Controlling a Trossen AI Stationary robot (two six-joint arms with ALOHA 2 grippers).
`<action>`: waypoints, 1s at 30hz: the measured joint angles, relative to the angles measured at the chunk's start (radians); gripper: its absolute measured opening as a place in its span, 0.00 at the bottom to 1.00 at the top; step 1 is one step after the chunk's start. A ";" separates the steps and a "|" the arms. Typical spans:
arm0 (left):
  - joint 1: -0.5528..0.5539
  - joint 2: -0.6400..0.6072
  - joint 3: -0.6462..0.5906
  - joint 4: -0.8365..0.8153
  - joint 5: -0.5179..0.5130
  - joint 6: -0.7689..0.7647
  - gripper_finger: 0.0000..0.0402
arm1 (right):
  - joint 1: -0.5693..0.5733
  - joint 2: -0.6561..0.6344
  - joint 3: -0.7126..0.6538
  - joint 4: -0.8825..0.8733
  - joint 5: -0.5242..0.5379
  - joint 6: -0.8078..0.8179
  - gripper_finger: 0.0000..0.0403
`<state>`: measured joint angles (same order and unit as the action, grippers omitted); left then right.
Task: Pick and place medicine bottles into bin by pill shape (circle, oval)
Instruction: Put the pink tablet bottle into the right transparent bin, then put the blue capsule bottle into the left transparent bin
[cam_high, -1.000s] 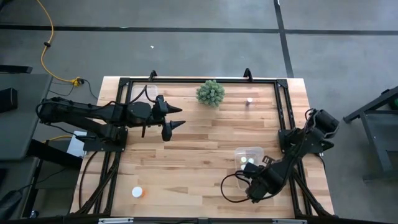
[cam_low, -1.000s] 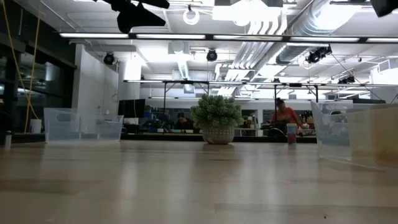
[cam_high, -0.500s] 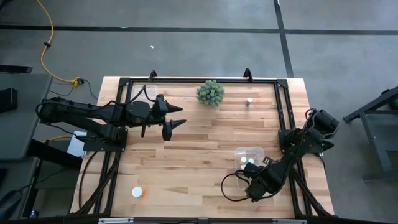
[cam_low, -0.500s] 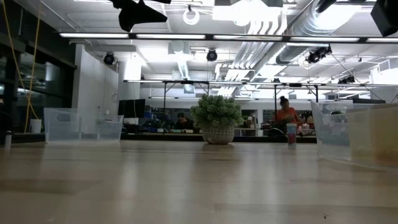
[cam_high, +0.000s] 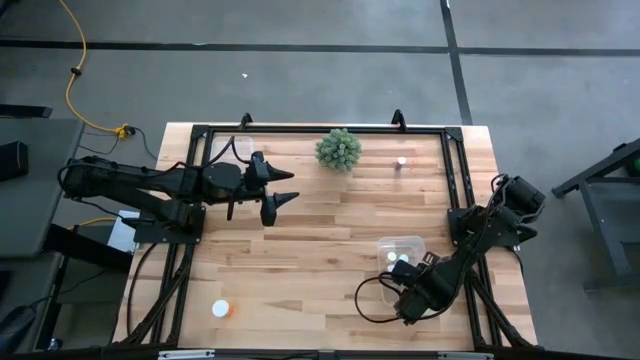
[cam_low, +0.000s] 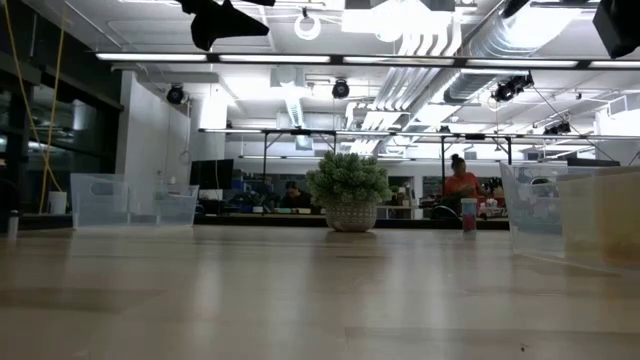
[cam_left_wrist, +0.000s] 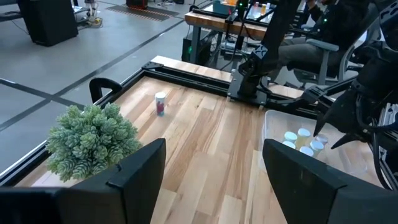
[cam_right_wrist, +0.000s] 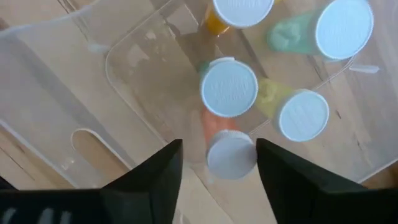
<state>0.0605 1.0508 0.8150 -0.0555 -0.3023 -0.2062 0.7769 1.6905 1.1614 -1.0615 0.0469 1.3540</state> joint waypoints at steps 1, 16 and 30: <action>0.000 0.000 0.000 0.000 0.000 0.000 0.64 | 0.000 0.000 0.000 0.000 -0.009 0.000 0.50; 0.000 0.000 0.000 0.000 0.003 0.000 0.64 | 0.000 -0.210 0.004 0.037 -0.055 -0.072 0.56; 0.000 0.000 0.000 0.032 0.197 -0.048 0.64 | -0.313 -0.457 0.002 0.260 0.225 -0.438 0.56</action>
<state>0.0605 1.0508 0.8150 -0.0231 -0.1057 -0.2546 0.4634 1.2340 1.1635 -0.8015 0.2718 0.9162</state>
